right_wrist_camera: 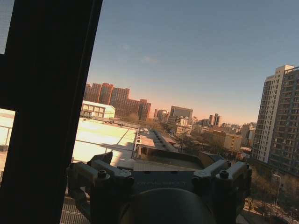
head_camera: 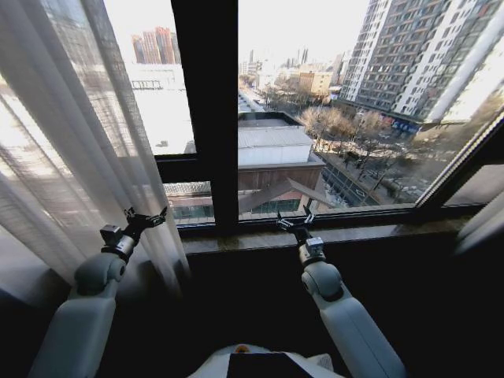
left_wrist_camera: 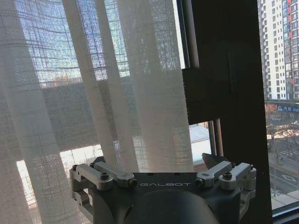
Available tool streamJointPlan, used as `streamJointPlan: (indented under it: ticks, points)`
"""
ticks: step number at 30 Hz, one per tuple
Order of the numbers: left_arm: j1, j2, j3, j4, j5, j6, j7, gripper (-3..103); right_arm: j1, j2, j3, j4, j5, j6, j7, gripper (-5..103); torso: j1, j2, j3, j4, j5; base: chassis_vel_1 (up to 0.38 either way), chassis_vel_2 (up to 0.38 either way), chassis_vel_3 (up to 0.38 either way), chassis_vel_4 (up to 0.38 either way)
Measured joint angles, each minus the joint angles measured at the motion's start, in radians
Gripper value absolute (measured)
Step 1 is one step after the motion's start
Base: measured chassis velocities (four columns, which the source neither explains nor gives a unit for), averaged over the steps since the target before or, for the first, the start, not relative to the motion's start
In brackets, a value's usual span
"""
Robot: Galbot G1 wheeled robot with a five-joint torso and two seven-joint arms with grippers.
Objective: Open the curtains by pulling them apart, changing their state from closed to fully open.
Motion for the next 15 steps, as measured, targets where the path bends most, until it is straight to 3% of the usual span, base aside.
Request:
streamJointPlan:
  ticks: [6,9,13,15]
  points:
    - [-0.040,-0.007,0.039,0.028,0.009,0.000,-0.003,100,0.006,-0.009,0.005,0.000,0.003,0.002,-0.001,100,0.000,0.000,0.000,0.0001,0.0000,0.000,0.000,0.000,0.000]
    - [-0.070,-0.015,0.068,0.046,0.009,0.000,-0.051,100,0.005,-0.011,0.008,0.000,0.003,0.004,-0.001,100,0.000,0.000,0.000,-0.0001,0.0002,0.000,0.000,0.000,0.000]
    - [-0.112,-0.044,0.124,0.059,0.009,0.001,-0.181,100,0.007,-0.012,0.014,-0.006,0.004,0.009,-0.003,100,0.000,0.000,0.000,0.0000,0.0002,0.000,0.000,0.000,0.000]
    - [-0.119,-0.056,0.139,0.058,0.010,0.002,-0.213,100,0.009,-0.012,0.014,-0.009,0.004,0.010,-0.004,100,0.000,0.000,0.000,-0.0001,0.0001,0.000,0.000,0.000,0.000]
